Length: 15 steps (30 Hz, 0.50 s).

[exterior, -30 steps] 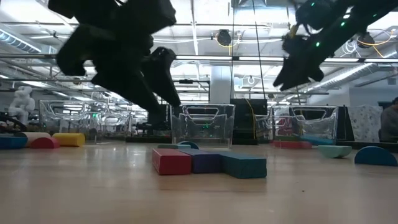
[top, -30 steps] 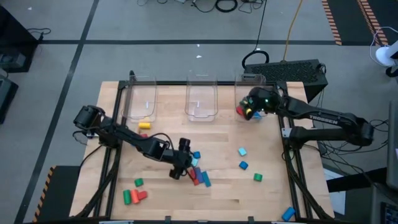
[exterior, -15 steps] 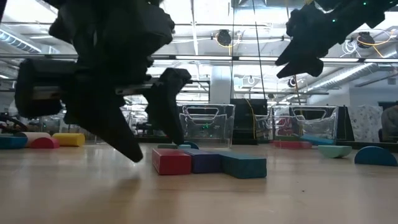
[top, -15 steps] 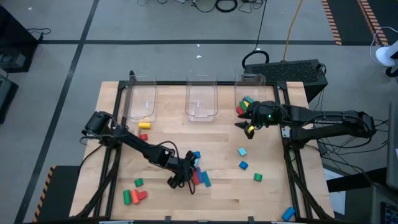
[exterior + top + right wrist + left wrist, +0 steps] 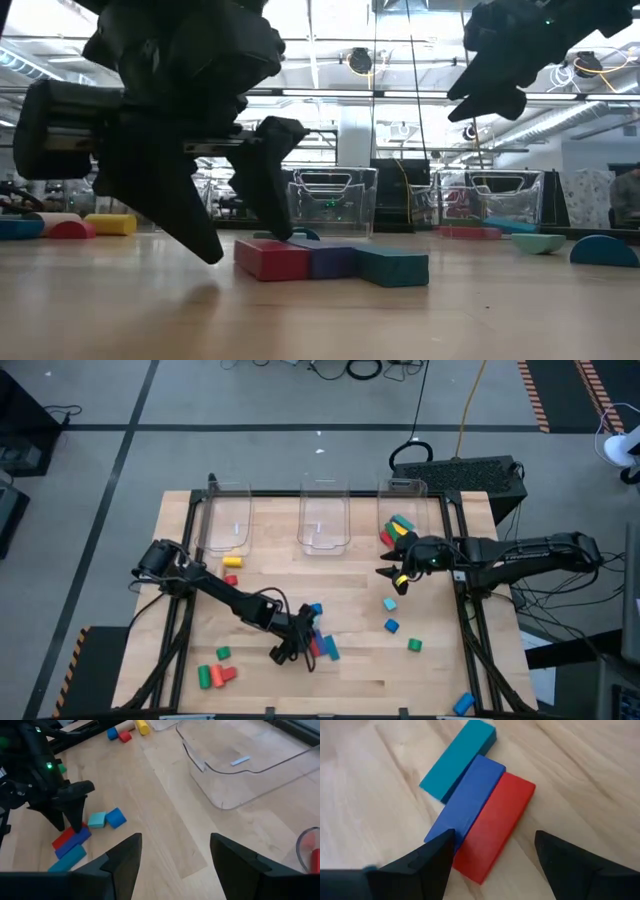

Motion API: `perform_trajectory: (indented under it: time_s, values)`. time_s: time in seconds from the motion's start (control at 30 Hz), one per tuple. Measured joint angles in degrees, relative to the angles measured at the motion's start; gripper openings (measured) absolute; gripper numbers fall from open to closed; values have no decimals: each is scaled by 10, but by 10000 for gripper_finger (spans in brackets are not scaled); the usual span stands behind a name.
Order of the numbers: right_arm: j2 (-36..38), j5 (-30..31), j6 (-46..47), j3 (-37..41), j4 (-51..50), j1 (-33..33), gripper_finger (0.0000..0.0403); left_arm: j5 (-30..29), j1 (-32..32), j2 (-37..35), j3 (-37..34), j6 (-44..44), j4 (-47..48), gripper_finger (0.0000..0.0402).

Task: Sort blocks by size
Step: Put the red rectangular block into the right transparent bin

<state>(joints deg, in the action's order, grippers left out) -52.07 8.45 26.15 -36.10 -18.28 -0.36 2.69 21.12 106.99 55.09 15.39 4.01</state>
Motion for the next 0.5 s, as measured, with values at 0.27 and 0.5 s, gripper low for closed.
perform_trajectory:
  time_s: [0.27,0.5]
  values:
    - [0,10,0,0,0,9,219,-45,0,-14,-1,-31,44,273]
    - [0,11,-2,0,0,9,219,-63,13,-10,-5,-20,-27,273]
